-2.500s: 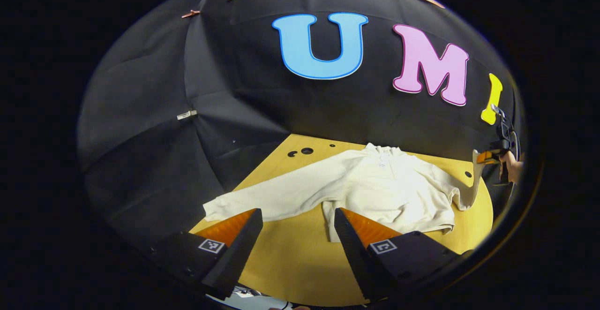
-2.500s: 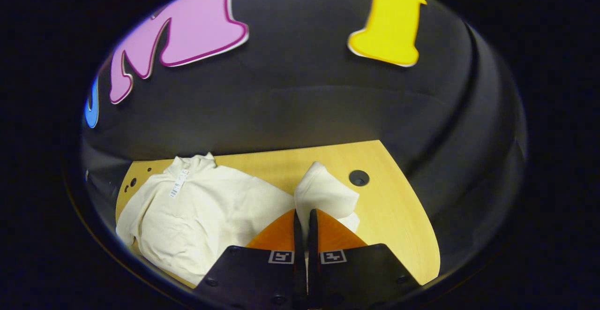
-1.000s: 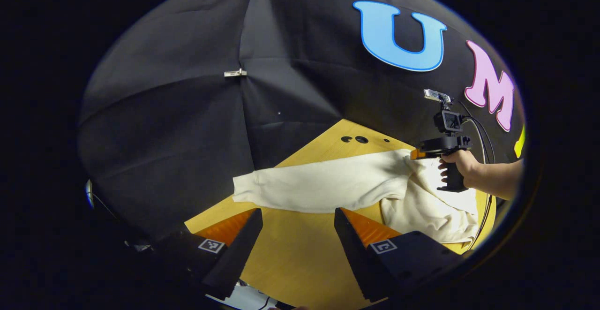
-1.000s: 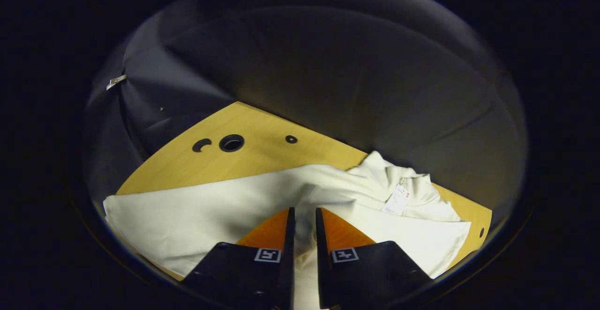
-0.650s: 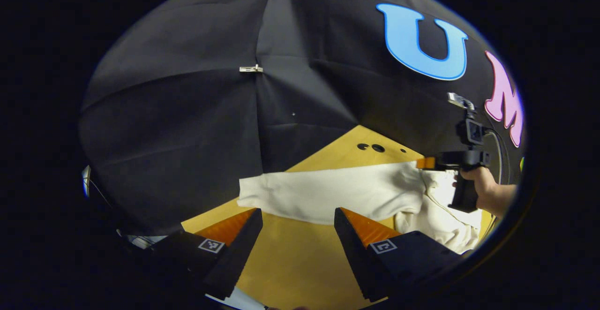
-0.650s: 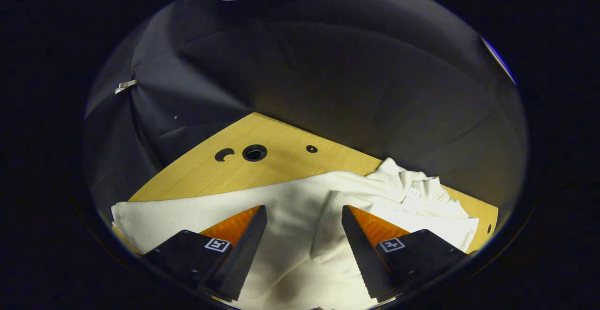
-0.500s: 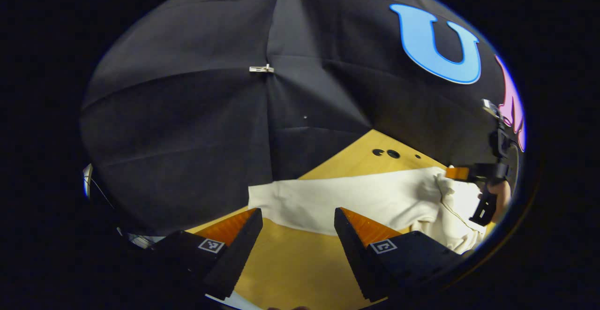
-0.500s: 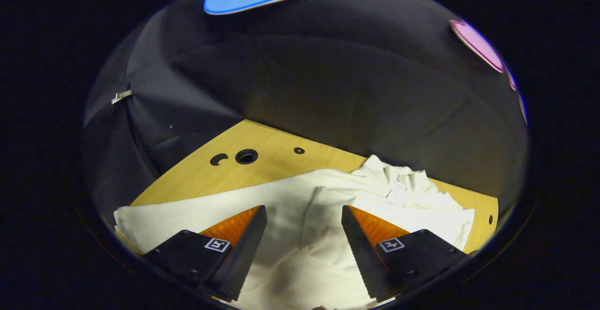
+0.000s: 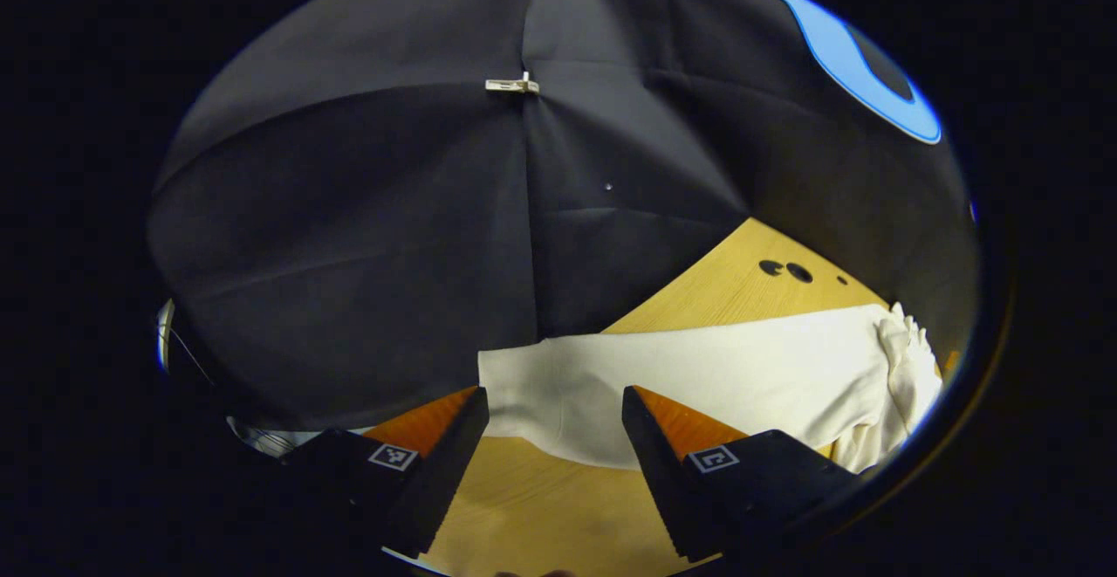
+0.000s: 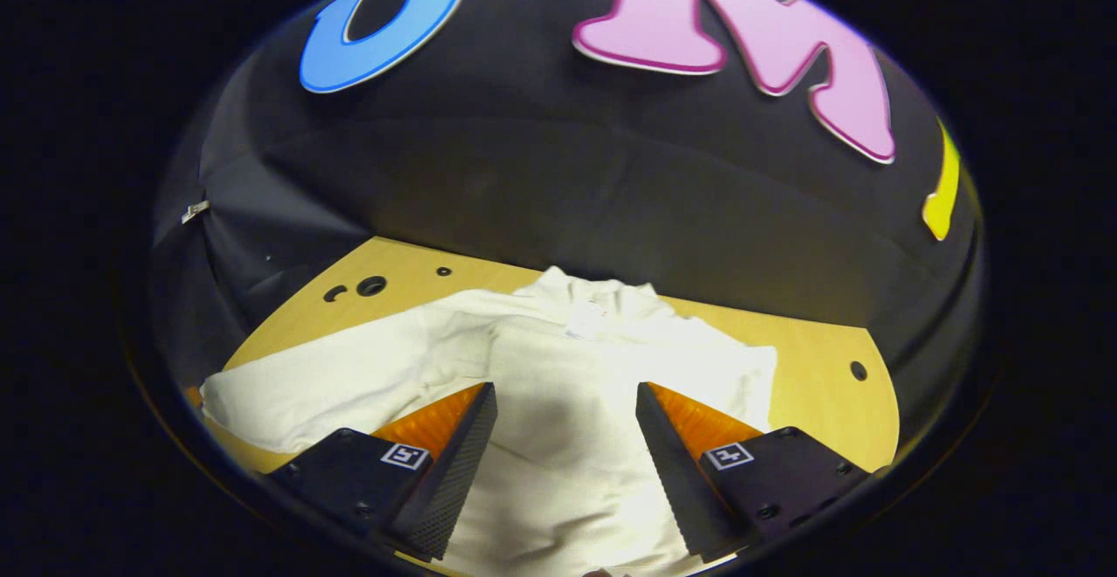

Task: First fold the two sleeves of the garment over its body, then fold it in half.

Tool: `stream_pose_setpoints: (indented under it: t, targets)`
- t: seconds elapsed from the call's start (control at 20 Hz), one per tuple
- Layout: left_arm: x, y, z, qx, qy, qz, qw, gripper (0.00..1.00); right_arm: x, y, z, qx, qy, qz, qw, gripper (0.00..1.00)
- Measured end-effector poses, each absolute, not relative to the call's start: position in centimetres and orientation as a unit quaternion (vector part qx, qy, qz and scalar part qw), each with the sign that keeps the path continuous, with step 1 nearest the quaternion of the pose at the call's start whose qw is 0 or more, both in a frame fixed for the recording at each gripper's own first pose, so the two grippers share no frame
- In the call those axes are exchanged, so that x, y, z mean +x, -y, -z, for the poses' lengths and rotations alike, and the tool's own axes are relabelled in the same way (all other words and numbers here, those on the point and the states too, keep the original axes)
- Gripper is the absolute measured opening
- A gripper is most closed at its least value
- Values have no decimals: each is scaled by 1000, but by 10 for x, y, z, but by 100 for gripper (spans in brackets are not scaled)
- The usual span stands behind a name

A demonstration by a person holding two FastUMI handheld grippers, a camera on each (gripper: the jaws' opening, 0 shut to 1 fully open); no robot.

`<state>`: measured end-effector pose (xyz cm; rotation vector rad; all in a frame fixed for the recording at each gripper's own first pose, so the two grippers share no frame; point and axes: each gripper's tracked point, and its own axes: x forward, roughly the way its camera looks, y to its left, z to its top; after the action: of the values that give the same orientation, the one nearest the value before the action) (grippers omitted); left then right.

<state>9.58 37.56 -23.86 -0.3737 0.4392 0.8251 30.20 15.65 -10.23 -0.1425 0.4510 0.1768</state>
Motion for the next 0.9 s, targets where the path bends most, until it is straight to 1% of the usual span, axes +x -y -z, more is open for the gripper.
stream_pose_setpoints:
  t: [0.1,0.15,0.2,0.25,0.35,0.4,0.5,0.55,0.65,0.7,0.75,0.9]
  targets:
    - [106,-377,251,-198,-208,-398,871,97,291,-118,97,-67,-221,-63,971,98]
    - [105,-376,259,-202,-219,-404,865,96,284,-103,95,-63,-223,-51,971,98]
    - [101,-377,264,-198,-225,-407,863,92,278,-89,91,-58,-221,-45,973,98]
    - [102,-379,267,-185,-229,-407,865,98,273,-77,85,-61,-214,-39,974,98]
    - [106,-375,276,-141,-259,-390,872,96,264,-52,73,-81,-195,-25,977,98]
    - [112,-378,276,-131,-261,-377,879,95,259,-45,68,-85,-190,-24,978,98]
    - [116,-376,276,-148,-258,-369,880,91,244,-31,60,-84,-186,-21,979,98]
    - [117,-372,275,-152,-258,-369,880,84,239,-26,57,-81,-184,-20,979,98]
    - [121,-368,276,-148,-266,-359,882,78,228,-16,57,-74,-185,-17,980,98]
    - [124,-366,276,-143,-267,-351,886,68,222,-10,58,-72,-189,-15,979,98]
    - [126,-365,275,-140,-266,-342,890,62,217,-4,60,-72,-195,-13,978,98]
    - [133,-360,270,-148,-250,-340,894,23,204,15,66,-70,-204,-3,976,98]
